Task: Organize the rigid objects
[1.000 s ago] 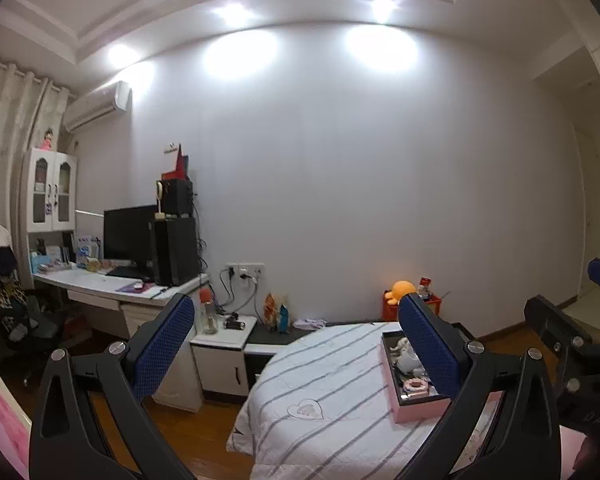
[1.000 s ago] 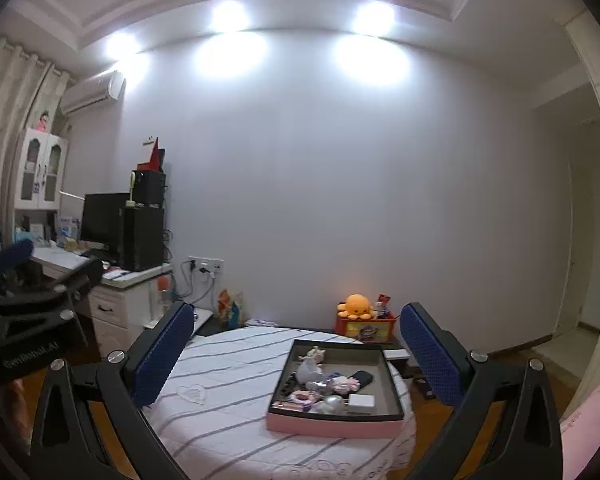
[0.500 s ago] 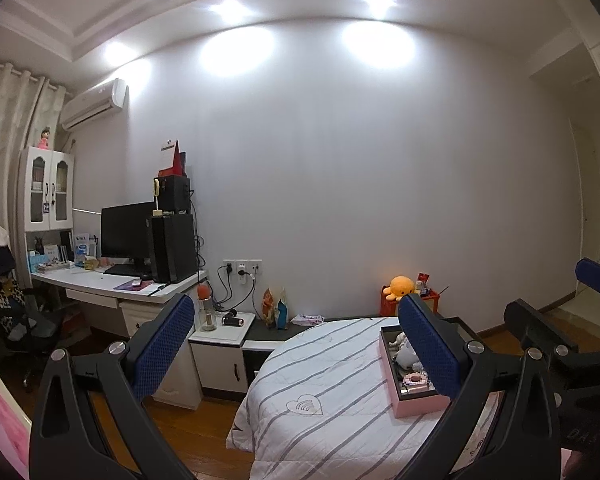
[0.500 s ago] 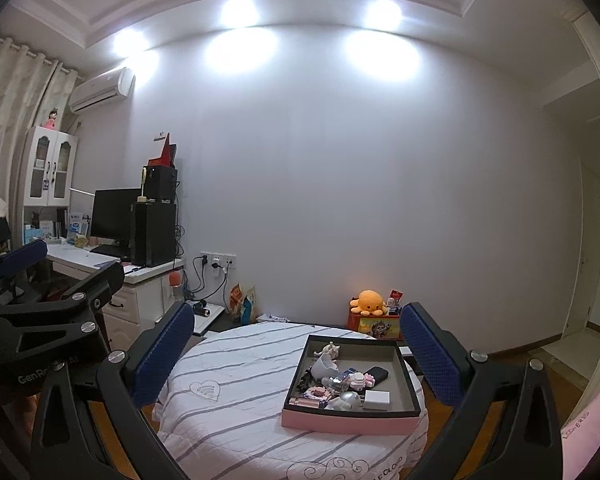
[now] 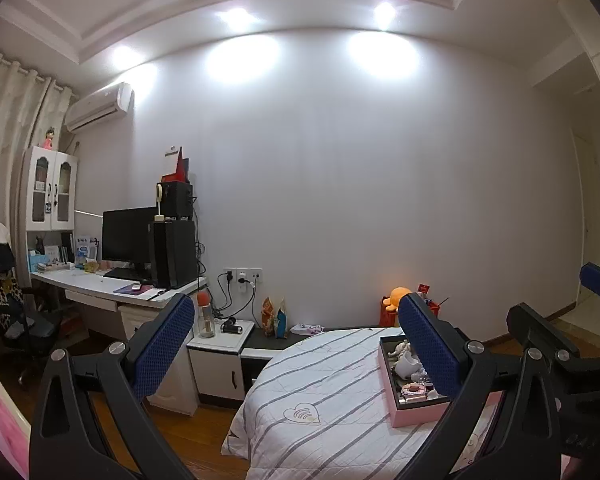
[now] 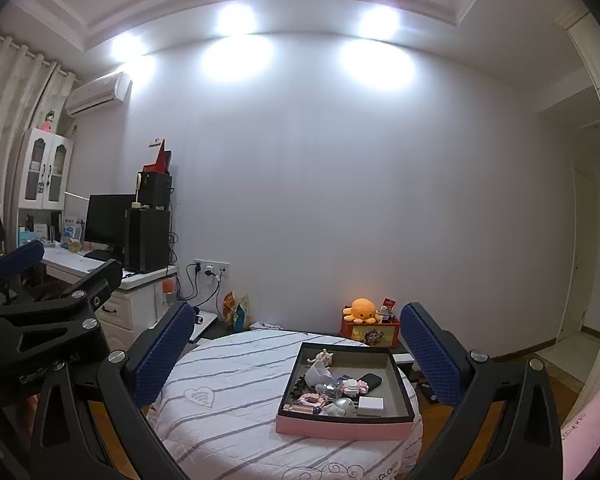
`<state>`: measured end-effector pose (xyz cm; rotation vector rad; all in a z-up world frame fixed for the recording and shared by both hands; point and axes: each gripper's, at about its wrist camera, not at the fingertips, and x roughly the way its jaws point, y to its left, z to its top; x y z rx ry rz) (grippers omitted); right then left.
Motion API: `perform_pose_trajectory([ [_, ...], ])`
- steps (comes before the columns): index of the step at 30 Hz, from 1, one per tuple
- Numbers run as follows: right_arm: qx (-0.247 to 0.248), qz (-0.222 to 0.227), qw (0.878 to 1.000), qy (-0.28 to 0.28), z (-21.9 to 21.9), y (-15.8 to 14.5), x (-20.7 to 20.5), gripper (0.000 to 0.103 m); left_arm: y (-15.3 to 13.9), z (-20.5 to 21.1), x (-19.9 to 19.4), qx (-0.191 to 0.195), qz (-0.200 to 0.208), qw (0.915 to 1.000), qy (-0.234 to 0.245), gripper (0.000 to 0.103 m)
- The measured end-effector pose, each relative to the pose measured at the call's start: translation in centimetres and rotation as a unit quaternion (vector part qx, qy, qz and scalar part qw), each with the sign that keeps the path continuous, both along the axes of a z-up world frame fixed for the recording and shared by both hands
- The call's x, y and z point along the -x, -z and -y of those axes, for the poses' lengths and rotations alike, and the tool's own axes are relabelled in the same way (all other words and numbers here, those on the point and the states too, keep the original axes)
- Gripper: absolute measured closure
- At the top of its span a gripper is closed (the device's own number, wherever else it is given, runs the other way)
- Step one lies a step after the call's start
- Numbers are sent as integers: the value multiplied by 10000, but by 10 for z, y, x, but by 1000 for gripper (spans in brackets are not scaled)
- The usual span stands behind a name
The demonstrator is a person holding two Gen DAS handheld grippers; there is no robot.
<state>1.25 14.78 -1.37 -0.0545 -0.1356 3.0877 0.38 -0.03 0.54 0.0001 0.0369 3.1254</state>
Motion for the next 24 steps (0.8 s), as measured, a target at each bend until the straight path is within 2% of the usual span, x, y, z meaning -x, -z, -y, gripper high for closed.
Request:
perform_pose_trajectory([
  [24, -34, -120, 9999, -23, -1, 2, -3, 0, 3, -1, -1, 8, -120, 9999, -88, 0],
])
